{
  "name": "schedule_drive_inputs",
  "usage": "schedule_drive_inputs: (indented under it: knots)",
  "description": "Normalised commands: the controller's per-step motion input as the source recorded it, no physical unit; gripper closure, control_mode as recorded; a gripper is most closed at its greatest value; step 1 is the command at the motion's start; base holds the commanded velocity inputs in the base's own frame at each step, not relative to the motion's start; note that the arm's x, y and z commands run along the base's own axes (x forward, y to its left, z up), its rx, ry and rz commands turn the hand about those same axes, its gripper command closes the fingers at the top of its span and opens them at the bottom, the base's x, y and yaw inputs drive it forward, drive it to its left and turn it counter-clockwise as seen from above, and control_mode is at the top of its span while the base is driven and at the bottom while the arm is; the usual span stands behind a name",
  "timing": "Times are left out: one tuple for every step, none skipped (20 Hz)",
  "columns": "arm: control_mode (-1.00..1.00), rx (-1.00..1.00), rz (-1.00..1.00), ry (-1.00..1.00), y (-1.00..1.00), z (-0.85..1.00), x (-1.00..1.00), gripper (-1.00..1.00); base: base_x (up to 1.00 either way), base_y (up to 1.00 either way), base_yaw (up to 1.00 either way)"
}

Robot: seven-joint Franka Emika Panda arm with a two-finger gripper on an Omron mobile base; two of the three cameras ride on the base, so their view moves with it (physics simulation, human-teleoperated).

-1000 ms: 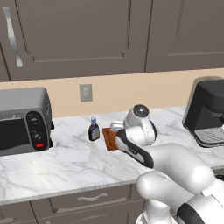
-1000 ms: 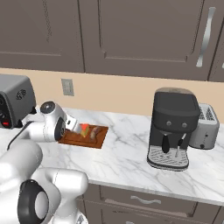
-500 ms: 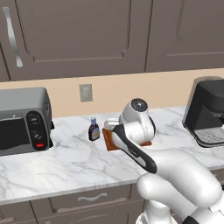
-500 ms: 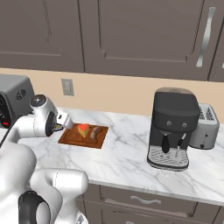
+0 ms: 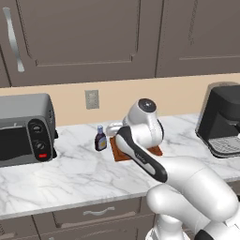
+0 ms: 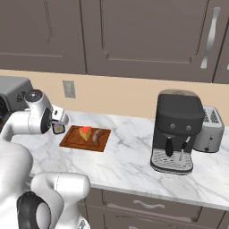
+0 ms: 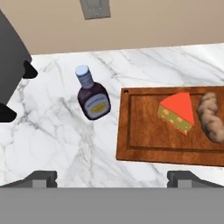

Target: Retrieve the reheated potato from the microwave, then place the potato, cheese, and condiment on the cutting board.

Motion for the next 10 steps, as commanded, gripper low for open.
schedule_drive_inputs:
  knots:
    - [-1.0, 0.0, 0.1, -0.04, 0.29, 0.0, -0.1, -1.0, 0.0, 0.0, 0.0]
    - [-1.0, -0.02, 0.05, -0.03, 0.31, 0.0, -0.09, -1.0, 0.0, 0.0, 0.0]
    - [-1.0, -0.04, 0.01, -0.04, 0.32, 0.0, -0.1, -1.0, 0.0, 0.0, 0.0]
    - [-1.0, -0.03, 0.0, -0.02, 0.3, 0.0, -0.17, -1.0, 0.0, 0.0, 0.0]
    - [-1.0, -0.02, 0.0, 0.0, 0.25, 0.0, -0.13, -1.0, 0.0, 0.0, 0.0]
    - [-1.0, -0.01, 0.0, 0.0, 0.27, 0.0, -0.15, -1.0, 0.0, 0.0, 0.0]
    - [-1.0, -0.02, 0.0, 0.0, 0.27, 0.0, -0.08, -1.0, 0.0, 0.0, 0.0]
    - [-1.0, -0.01, 0.0, 0.0, 0.22, 0.02, -0.01, -1.0, 0.0, 0.0, 0.0]
    - [-1.0, -0.01, 0.0, 0.0, 0.2, 0.03, 0.0, -1.0, 0.0, 0.0, 0.0]
    - [-1.0, -0.01, 0.0, -0.01, 0.18, 0.05, 0.0, -1.0, 0.0, 0.0, 0.0]
